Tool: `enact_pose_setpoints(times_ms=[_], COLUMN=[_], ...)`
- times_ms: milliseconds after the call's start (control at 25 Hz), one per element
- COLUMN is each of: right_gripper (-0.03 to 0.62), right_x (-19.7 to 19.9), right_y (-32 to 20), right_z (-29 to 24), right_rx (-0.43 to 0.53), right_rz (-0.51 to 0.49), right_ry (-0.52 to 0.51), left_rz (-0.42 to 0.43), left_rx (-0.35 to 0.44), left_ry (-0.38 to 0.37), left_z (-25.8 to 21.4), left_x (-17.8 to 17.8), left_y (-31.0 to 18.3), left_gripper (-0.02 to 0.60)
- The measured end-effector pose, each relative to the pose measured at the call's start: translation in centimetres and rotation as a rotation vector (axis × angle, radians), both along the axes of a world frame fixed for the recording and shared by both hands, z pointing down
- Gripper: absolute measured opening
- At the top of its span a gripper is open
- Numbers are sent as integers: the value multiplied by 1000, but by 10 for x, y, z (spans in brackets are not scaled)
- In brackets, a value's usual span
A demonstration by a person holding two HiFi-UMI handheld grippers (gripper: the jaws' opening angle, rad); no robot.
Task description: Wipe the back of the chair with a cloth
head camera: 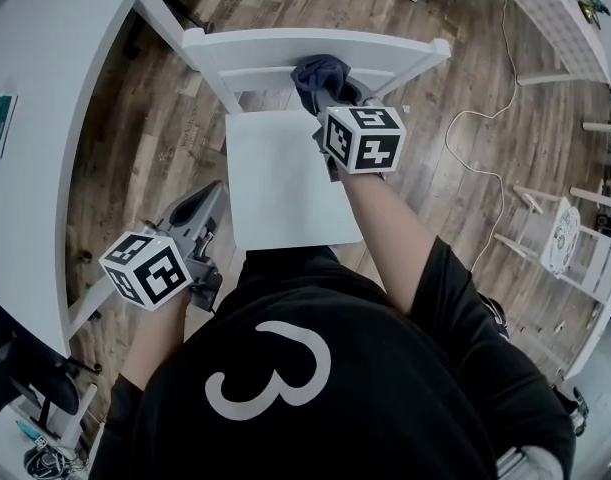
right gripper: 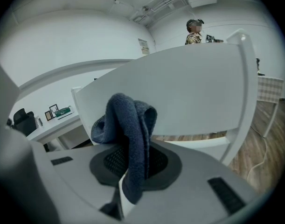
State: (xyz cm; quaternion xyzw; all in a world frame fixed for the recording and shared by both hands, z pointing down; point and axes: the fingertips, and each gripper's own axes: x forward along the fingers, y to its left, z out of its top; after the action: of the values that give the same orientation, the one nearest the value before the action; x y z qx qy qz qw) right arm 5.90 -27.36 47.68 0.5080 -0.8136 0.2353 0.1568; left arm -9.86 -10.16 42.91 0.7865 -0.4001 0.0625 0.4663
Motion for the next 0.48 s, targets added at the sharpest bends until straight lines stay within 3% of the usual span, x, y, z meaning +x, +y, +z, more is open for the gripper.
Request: enact_pose_setpoints(times_ms=[480], right_gripper=[52], right_x=[88], right_y=[-1], right_z=[3], right_rx=[-1], right_rz=[62], right_ry=[7], left_rz=[12], left_rx=[1], left_ry=[-8], left_z=[1], left_x=[57], left_y=[4], left_gripper=[14])
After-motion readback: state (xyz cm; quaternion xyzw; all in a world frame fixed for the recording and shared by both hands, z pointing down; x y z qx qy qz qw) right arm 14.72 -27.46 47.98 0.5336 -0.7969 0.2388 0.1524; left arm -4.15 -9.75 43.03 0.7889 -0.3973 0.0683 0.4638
